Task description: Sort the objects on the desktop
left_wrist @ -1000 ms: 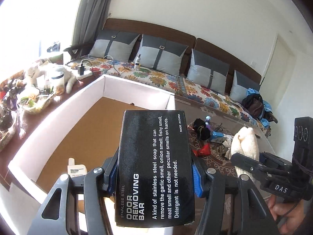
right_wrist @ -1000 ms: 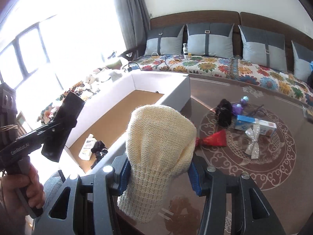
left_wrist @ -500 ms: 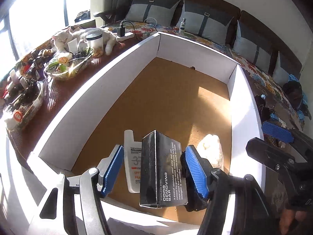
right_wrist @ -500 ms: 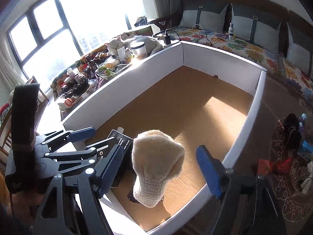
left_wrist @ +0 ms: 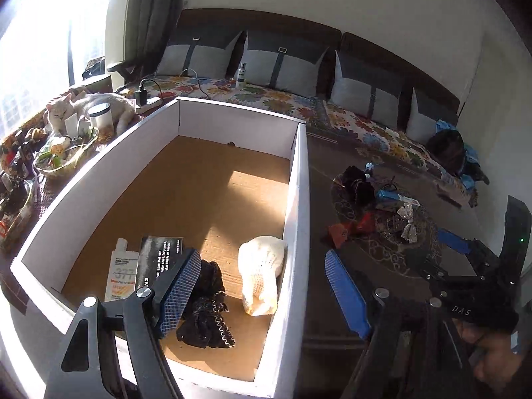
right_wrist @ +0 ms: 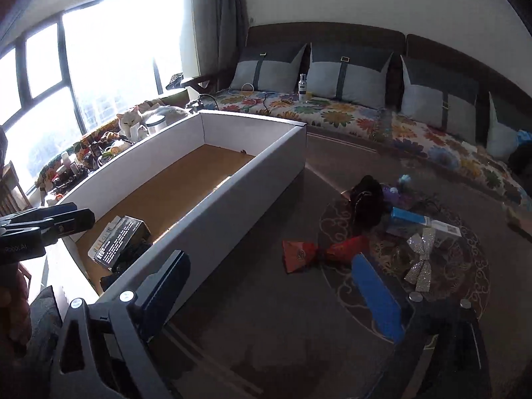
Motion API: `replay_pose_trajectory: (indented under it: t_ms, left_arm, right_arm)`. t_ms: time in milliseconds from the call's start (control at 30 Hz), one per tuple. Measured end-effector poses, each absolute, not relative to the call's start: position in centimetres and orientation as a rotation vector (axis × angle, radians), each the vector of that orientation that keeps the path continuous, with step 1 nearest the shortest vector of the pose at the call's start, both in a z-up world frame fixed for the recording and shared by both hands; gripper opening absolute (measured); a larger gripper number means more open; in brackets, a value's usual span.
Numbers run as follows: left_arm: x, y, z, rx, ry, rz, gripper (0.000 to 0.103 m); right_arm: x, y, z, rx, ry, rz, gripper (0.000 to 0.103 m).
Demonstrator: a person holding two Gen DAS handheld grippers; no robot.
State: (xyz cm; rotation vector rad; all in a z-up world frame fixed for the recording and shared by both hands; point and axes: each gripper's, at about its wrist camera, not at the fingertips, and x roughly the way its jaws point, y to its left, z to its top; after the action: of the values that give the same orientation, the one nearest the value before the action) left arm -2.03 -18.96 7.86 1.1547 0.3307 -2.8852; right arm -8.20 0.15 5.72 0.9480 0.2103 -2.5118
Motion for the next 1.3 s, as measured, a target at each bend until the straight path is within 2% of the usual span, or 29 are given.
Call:
replay_pose_trajectory:
  t_ms: [167, 233, 333, 467, 600, 900, 1067, 1300]
  left_arm:
    - [-1.8, -9.9, 8.1, 1.228, 0.272, -3.081, 0.082]
    - [-1.9, -6.3, 6.9, 1.282, 0.209, -3.121, 0.087]
    - [-2.7, -1.7, 3.5, 1.405, 0.092, -3.121, 0.087]
    - [-4.1, 1.5, -1.5, 1.559, -0.025, -3.044, 0.087]
    - [-5.3, 1.9, -4.1, 1.613, -0.086, -2.994, 0.087]
    - [-7.8, -0.4, -5.9, 1.636, -0.035, -2.909, 0.087]
    - [-7.4, -2.2, -5.9, 1.590, 0.075, -2.926, 0.087]
    - [-7.4, -3.2, -5.7, 1.584, 0.201, -2.906, 0.088]
  right_arm:
    - [-8.6, 10.3, 0.8, 1.141, 0.280, -2.650, 0.098]
    - [-8.6, 14.3, -0.7, 1.216, 0.234, -2.697, 0.098]
    - [-8.6, 19.6, -2.6, 1.336, 0.129, -2.742, 0.098]
    - [-8.3, 23.6, -4.1, 1.443, 0.021, -2.765, 0.098]
    - [-8.6, 24.1, -4.7, 1.459, 0.009, -2.750, 0.098]
    - [-10.7, 20.0, -5.7, 1.438, 0.096, -2.672, 0.098]
    - [-11.4, 18.8, -6.3, 1.427, 0.179, -2.662, 0.100]
    - [-11.5, 19.5, -6.6, 1.405, 0.121, -2.676, 0.103]
